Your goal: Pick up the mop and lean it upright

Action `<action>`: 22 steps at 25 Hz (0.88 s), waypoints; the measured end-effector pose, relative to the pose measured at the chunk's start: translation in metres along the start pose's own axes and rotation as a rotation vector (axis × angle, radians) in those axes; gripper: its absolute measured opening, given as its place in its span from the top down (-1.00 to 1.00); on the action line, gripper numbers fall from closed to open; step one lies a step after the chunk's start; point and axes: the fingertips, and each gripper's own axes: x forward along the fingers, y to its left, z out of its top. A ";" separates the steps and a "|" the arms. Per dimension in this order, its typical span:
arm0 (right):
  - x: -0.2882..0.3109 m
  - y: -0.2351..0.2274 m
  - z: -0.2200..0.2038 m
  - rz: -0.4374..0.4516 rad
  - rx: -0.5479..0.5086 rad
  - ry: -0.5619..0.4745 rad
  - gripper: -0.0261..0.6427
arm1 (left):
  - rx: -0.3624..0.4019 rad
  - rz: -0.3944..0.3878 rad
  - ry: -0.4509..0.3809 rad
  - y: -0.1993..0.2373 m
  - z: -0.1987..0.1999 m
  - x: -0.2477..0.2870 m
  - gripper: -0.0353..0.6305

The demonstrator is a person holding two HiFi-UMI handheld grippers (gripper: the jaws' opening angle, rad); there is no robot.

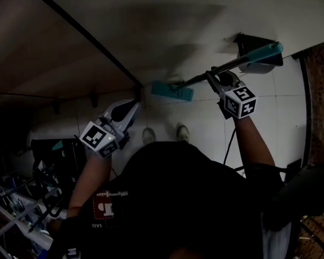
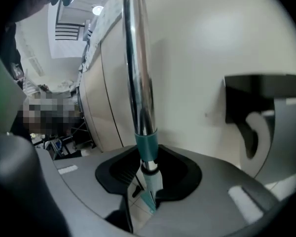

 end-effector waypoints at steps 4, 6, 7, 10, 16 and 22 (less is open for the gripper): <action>-0.028 0.031 0.062 0.044 -0.035 -0.053 0.56 | 0.032 -0.027 -0.119 -0.015 0.064 -0.012 0.90; -0.042 0.044 0.096 0.065 -0.061 -0.084 0.56 | 0.045 -0.013 -0.143 -0.012 0.090 -0.018 0.90; -0.048 0.049 0.115 0.075 -0.078 -0.104 0.56 | 0.047 -0.002 -0.158 -0.008 0.104 -0.019 0.90; -0.064 0.065 0.170 0.109 -0.118 -0.160 0.56 | 0.067 0.014 -0.203 -0.003 0.147 -0.021 0.90; -0.100 0.101 0.250 0.176 -0.153 -0.217 0.55 | 0.151 -0.030 -0.267 -0.029 0.221 -0.029 0.90; -0.131 0.129 0.322 0.212 -0.189 -0.277 0.55 | 0.202 0.004 -0.270 -0.033 0.276 -0.041 0.90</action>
